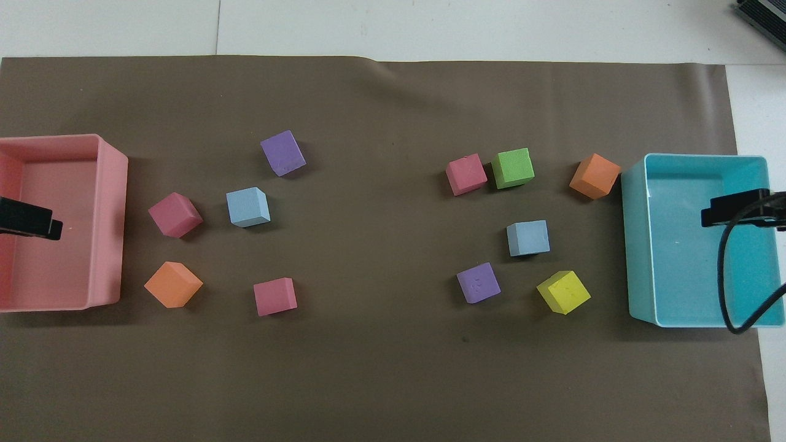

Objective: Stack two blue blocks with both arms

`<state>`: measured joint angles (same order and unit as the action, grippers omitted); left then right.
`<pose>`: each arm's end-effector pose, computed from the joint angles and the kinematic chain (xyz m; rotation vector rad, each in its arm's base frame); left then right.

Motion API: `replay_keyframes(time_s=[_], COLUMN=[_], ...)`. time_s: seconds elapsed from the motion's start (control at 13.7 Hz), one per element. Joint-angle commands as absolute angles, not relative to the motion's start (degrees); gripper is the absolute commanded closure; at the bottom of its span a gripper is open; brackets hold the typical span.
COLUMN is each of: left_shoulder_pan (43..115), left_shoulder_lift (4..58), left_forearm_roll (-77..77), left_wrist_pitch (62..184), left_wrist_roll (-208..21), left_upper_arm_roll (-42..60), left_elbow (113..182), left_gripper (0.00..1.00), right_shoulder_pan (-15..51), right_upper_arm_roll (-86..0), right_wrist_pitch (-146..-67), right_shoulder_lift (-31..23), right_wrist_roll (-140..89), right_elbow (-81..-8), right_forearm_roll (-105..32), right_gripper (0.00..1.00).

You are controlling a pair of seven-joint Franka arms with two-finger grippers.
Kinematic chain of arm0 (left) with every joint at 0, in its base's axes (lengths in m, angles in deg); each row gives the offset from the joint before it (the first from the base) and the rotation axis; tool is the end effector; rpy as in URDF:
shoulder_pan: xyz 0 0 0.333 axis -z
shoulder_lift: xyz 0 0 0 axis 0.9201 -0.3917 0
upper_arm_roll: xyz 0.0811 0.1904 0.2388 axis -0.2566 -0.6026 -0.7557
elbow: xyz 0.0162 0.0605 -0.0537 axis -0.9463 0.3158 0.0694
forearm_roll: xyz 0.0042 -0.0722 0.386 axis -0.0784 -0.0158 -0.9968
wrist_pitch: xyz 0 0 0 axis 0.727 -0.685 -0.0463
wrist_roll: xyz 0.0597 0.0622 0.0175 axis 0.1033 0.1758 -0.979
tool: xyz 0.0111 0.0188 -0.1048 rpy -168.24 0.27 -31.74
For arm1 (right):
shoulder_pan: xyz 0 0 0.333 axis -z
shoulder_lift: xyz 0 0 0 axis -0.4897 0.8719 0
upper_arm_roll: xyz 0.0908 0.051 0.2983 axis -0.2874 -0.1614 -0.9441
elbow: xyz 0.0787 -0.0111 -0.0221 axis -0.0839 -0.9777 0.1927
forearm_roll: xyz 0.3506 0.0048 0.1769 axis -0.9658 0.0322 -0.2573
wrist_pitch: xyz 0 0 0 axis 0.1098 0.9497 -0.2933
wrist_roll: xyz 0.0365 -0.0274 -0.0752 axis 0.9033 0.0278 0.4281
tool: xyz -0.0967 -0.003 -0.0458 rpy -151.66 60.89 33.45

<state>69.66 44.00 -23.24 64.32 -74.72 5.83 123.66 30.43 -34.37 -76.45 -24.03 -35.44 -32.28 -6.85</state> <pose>0.5168 -0.0255 0.6767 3.1081 -0.1685 -0.0695 0.5233 -0.0222 0.6551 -3.1256 0.1138 -0.0265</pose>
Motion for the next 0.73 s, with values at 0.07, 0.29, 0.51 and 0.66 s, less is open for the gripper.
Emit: replay_keyframes(time_s=[0.07,0.29,0.51,0.66], left_shoulder_pan=[69.84,69.75,69.4,69.31], left_shoulder_lift=[45.31,45.4,45.05,44.61], left_forearm_roll=[-23.25,-23.25,-23.34,-23.25], left_wrist_pitch=[65.03,64.94,66.43,67.41], left_wrist_roll=[-73.99,-74.51,-73.81,-73.2], left_upper_arm_roll=[6.0,6.0,5.91,5.91], left_elbow=[125.22,125.22,124.96,124.87], left_gripper=[0.0,0.0,0.0,0.0], right_shoulder_pan=[30.46,30.55,31.25,30.38], right_upper_arm_roll=[-34.19,-34.19,-34.02,-34.1], right_wrist_pitch=[-75.4,-75.4,-75.23,-74.97], right_shoulder_lift=[-24.34,-24.34,-24.34,-24.6], right_wrist_roll=[-33.83,-33.83,-33.66,-34.61], right_elbow=[-31.98,-31.98,-32.07,-32.24], right_forearm_roll=[-7.4,-7.48,-6.69,-5.38], right_gripper=[0.0,0.0,0.0,0.0])
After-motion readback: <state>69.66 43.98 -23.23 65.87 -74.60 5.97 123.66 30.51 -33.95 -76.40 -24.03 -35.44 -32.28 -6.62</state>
